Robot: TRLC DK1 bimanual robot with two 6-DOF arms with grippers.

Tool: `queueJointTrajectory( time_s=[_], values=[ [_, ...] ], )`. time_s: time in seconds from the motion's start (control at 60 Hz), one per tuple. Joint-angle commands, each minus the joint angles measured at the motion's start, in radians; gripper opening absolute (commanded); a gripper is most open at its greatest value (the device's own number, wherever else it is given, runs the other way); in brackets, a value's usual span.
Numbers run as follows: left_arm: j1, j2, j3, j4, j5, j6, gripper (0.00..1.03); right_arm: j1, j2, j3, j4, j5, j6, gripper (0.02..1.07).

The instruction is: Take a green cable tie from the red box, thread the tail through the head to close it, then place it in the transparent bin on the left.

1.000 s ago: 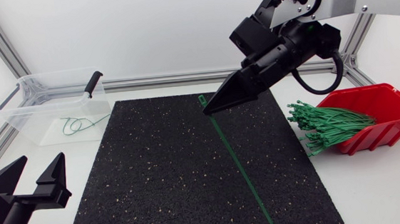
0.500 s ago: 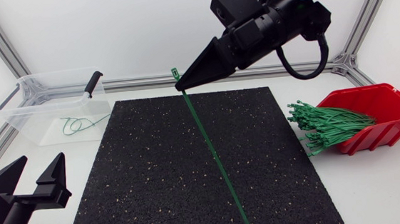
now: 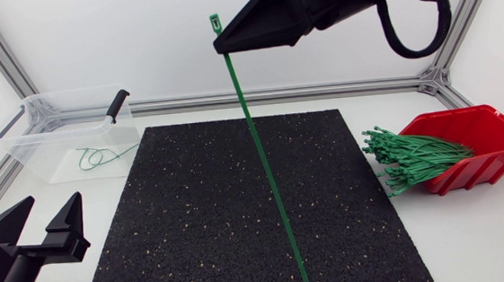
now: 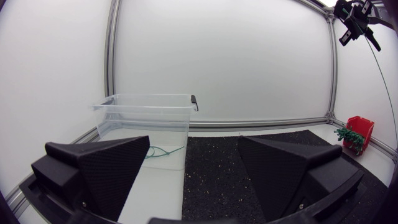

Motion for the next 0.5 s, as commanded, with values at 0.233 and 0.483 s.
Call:
queueJointTrajectory(
  time_s=[0.233, 0.483],
  values=[
    [-0.034, -0.008, -0.025, -0.012, -0.001, -0.012, 0.99, 0.009, 0.003, 0.006, 0.006, -0.008, 0.017, 0.08],
    [-0.012, 0.258, 0.162, -0.023, -0.001, -0.033, 0.99, 0.011, 0.011, -0.002, 0.006, 0.000, 0.004, 0.08]
  ],
)
